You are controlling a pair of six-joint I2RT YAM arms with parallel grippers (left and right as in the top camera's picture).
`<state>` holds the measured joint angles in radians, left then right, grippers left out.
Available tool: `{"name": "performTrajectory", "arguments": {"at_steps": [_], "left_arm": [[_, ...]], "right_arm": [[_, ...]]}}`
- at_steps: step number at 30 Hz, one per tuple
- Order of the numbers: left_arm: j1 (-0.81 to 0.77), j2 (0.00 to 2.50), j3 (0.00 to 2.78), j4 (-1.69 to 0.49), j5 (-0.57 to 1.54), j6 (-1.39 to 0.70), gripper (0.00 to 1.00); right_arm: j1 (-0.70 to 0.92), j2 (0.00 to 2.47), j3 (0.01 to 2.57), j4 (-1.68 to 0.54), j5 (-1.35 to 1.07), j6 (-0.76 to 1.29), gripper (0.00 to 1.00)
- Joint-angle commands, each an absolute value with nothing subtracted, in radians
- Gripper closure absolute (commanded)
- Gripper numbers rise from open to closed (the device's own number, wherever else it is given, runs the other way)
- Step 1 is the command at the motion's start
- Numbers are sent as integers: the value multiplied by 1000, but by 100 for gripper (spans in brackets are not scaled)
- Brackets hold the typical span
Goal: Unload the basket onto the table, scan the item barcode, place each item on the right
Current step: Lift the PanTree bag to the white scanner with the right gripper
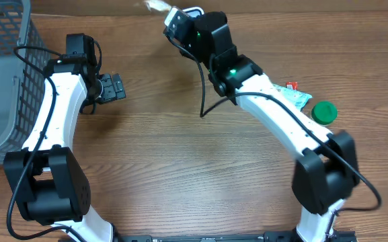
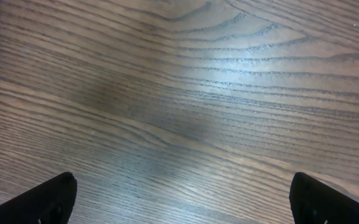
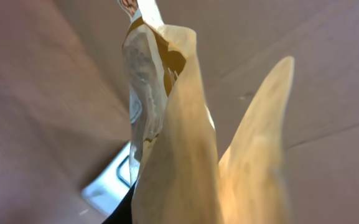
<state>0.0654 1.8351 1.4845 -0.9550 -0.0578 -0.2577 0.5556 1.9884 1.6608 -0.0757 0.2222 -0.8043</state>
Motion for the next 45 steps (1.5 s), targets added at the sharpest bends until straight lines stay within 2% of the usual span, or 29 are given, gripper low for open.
{"name": "performTrajectory", "arguments": {"at_steps": [1,7,35,40,45], "left_arm": [[59,1844,1495,-957,-70,-247,0],[59,1844,1495,-956,-70,-247,0],[59,1844,1495,-957,-70,-247,0],[58,1844,1495,-957,-70,-247,0],[59,1844,1495,-957,-70,-247,0]], "right_arm": [[549,2073,1673,10,351,-902,96],[545,2167,1673,183,454,-964,96],[541,2190,1673,156,456,-885,96],[544,2164,1673,147,456,-836,96],[545,2060,1673,127,452,-688,96]]}}
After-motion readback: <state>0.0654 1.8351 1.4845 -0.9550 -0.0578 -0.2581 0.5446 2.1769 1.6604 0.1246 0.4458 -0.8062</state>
